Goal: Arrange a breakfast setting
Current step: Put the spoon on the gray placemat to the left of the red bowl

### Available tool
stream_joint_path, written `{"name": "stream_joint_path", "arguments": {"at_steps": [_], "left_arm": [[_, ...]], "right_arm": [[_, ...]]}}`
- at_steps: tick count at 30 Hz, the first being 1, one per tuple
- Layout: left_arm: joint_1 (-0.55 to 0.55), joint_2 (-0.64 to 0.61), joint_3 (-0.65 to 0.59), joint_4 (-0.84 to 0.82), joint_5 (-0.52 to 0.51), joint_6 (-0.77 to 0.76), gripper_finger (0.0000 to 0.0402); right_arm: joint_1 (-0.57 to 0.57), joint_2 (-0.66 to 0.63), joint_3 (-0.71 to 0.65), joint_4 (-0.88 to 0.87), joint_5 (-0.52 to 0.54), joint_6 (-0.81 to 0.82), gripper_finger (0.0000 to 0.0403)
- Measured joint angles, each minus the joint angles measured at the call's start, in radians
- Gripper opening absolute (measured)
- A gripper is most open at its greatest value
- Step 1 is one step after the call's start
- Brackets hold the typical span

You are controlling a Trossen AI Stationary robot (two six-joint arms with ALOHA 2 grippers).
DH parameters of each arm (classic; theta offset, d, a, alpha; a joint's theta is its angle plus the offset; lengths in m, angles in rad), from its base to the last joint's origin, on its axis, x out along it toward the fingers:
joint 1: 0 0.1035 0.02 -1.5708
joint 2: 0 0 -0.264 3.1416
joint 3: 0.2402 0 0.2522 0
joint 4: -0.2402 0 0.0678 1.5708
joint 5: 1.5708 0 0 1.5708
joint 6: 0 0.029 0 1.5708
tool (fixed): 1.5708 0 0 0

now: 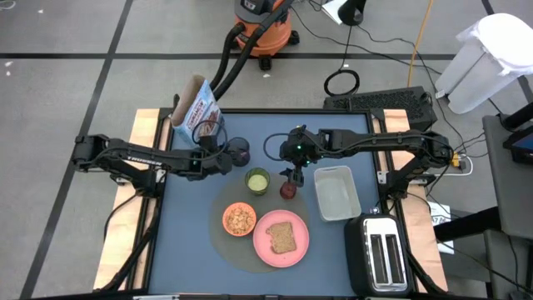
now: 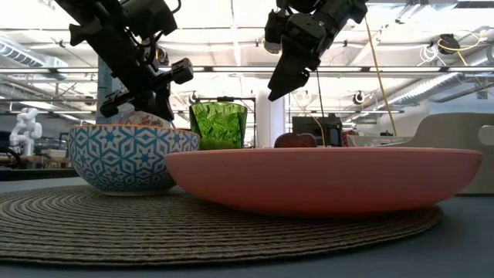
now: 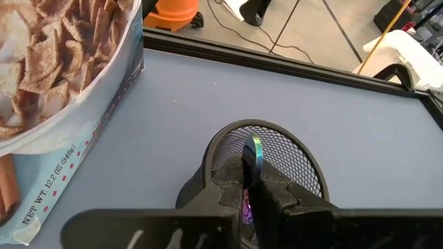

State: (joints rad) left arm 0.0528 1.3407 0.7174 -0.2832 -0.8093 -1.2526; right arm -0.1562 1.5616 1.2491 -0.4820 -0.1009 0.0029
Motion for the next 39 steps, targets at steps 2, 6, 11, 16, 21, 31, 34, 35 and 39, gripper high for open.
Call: {"name": "stream_joint_path", "arguments": {"at_steps": [2, 6, 11, 16, 21, 31, 34, 35, 39], "left_arm": [[0.000, 0.000, 0.000, 0.000, 0.000, 0.000, 0.0012], [0.000, 0.000, 0.000, 0.003, 0.000, 0.000, 0.0012], [0.000, 0.000, 0.000, 0.033, -0.001, 0.025, 0.0011], [0.000, -0.011, 0.000, 0.079, 0.000, 0.074, 0.0011], [0.000, -0.050, 0.000, 0.075, -0.005, 0.100, 0.0010], [-0.002, -0.171, 0.000, 0.084, -0.006, 0.156, 0.0010], [-0.002, -0.208, 0.000, 0.090, -0.006, 0.164, 0.0010], [-0.002, -0.219, 0.000, 0.098, -0.006, 0.174, 0.0010], [-0.002, -0.268, 0.000, 0.151, -0.007, 0.210, 0.0010]], "right_arm": [[0.000, 0.000, 0.000, 0.000, 0.000, 0.000, 0.0288], [0.000, 0.000, 0.000, 0.000, 0.000, 0.000, 0.0288], [0.000, 0.000, 0.000, 0.000, 0.000, 0.000, 0.0288], [0.000, 0.000, 0.000, 0.000, 0.000, 0.000, 0.0288], [0.000, 0.000, 0.000, -0.001, 0.000, 0.000, 0.0288], [0.000, 0.000, 0.000, -0.001, 0.000, 0.000, 0.0288], [0.000, 0.000, 0.000, -0.001, 0.000, 0.005, 0.0288], [0.000, 0.000, 0.000, -0.001, 0.000, 0.012, 0.0288], [0.000, 0.000, 0.000, -0.023, -0.004, 0.030, 0.0288]]}}
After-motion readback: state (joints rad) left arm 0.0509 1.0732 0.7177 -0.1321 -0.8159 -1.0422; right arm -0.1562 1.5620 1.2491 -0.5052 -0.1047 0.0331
